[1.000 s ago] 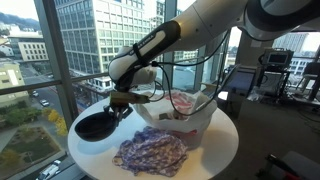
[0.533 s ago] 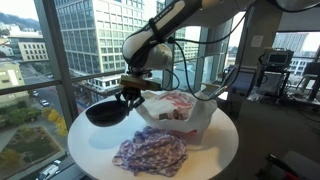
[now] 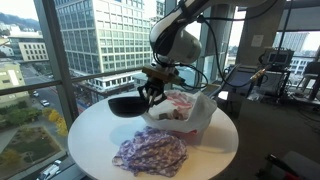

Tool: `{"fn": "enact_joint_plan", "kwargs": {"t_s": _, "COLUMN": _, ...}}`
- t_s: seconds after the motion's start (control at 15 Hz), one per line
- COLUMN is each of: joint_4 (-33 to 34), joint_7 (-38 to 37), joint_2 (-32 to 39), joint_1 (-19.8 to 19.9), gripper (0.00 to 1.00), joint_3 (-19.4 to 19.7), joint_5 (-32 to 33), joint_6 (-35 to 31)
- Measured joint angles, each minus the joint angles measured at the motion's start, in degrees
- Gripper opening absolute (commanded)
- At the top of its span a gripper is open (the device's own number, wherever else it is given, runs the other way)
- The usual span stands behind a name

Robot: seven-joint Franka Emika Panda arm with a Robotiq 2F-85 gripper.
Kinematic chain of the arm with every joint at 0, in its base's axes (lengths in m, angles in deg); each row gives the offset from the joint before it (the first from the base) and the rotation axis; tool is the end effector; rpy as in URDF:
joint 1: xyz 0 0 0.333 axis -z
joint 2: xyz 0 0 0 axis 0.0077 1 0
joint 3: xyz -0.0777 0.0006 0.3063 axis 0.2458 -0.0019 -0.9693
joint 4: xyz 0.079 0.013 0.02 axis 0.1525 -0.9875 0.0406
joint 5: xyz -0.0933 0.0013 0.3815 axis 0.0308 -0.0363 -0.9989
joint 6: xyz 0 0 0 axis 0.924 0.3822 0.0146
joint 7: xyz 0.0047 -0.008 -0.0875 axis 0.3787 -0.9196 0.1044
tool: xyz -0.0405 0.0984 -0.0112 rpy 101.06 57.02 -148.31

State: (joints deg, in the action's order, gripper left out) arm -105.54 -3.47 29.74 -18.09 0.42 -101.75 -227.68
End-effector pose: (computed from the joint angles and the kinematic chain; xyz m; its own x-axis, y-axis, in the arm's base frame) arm 0.5371 0.2669 0.3171 0.8723 -0.4627 -0.1583 -0.4886 -0.8126 -0.3176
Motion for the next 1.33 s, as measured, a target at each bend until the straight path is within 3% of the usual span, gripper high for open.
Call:
{"fn": "enact_joint_plan", "kwargs": {"t_s": 0.47, "joint_4": -10.54, "joint_7": -1.63, "joint_2": -3.68, "joint_1": 5.16, "gripper": 0.02, "joint_3": 0.39, "joint_5": -8.41, "joint_6": -3.75}}
{"fn": "enact_joint_plan", "kwargs": {"t_s": 0.67, "joint_4": -13.05, "joint_7": -1.63, "joint_2": -3.66, "joint_1": 6.72, "gripper": 0.02, "joint_3": 0.68, "joint_5": -12.20, "joint_6": -10.45}}
{"fn": "enact_joint_plan", "kwargs": {"t_s": 0.87, "joint_4": -15.70, "joint_7": -3.79, "joint_2": -3.01, "joint_1": 6.95, "gripper": 0.02, "joint_3": 1.93, "joint_5": -11.09, "joint_6": -16.91}}
{"fn": "enact_joint_plan", "kwargs": {"t_s": 1.13, "joint_4": -17.69, "joint_7": -14.06, "joint_2": 0.26, "joint_1": 5.59, "gripper": 0.02, "joint_3": 6.21, "joint_5": 0.35, "joint_6": -22.23}}
{"fn": "enact_joint_plan", "kwargs": {"t_s": 1.33, "joint_4": -18.06, "joint_7": -27.24, "joint_2": 3.10, "joint_1": -1.96, "gripper": 0.02, "joint_3": 17.40, "joint_5": 15.76, "joint_6": -25.66}}
